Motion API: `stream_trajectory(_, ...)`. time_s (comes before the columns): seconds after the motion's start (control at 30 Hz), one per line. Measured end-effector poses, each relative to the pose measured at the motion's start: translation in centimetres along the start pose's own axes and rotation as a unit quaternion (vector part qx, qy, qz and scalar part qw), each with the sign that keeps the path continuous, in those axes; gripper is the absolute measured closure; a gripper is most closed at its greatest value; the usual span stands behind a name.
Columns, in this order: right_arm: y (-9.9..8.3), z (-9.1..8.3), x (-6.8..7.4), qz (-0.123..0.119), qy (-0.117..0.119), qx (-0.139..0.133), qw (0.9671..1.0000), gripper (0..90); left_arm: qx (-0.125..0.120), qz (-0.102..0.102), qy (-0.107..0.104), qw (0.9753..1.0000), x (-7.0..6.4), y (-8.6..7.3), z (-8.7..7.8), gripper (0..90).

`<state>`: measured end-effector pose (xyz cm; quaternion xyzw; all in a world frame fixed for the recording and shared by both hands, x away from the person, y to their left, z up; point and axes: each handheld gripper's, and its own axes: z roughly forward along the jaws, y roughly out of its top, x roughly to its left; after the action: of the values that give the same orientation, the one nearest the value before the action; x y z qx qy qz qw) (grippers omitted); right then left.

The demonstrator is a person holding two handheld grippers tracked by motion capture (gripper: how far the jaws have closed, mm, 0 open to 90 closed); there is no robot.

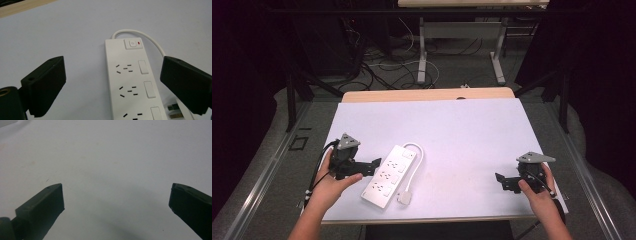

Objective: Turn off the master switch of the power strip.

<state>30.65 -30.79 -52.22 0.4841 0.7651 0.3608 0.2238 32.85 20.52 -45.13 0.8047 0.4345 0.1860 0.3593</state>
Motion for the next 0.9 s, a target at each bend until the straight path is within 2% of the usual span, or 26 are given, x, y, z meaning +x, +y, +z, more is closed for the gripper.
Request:
stream_trajectory(0.23, -0.1, 0.1, -0.1, 0.005, -0.002, 0.004, 1.0000, 0.0, 0.008, 0.011, -0.007, 0.9999, -0.4, 0.8, 0.5, 6.9)
stream_trajectory(0.37, -0.1, 0.1, -0.1, 0.005, -0.002, 0.003, 1.0000, 0.0, 0.020, 0.018, -0.012, 0.9996, -0.5, 1.3, 0.7, 6.8)
stream_trajectory(0.5, -0.2, 0.2, -0.1, 0.005, 0.001, 0.005, 1.0000, 0.0, 0.018, 0.020, -0.014, 0.9995, -0.8, 1.7, 1.0, 8.3)
stream_trajectory(0.53, -0.2, 0.2, -0.1, 0.004, 0.000, 0.006, 1.0000, 0.0, 0.026, 0.026, -0.015, 0.9992, -0.7, 1.9, 0.9, 8.7)
stream_trajectory(0.57, -0.2, 0.2, -0.1, 0.004, 0.000, 0.006, 1.0000, 0.0, 0.022, 0.024, -0.013, 0.9994, -0.9, 1.9, 1.1, 9.7)
stream_trajectory(0.63, -0.2, 0.2, -0.1, 0.003, -0.004, 0.006, 1.0000, 0.0, 0.026, 0.024, -0.016, 0.9992, -1.0, 2.1, 1.2, 11.1)
stream_trajectory(0.67, -0.2, 0.2, -0.1, 0.003, -0.004, 0.006, 1.0000, 0.0, 0.039, 0.030, -0.019, 0.9986, -0.9, 2.3, 1.1, 11.1)
stream_trajectory(0.7, -0.2, 0.3, 0.0, 0.004, -0.004, 0.003, 1.0000, 0.0, 0.034, 0.033, -0.016, 0.9988, -1.0, 2.3, 1.2, 12.5)
stream_trajectory(0.9, -0.3, 0.4, -0.1, 0.005, -0.001, 0.010, 0.9999, 0.0, 0.037, 0.036, -0.015, 0.9986, -1.2, 2.7, 1.3, 14.3)
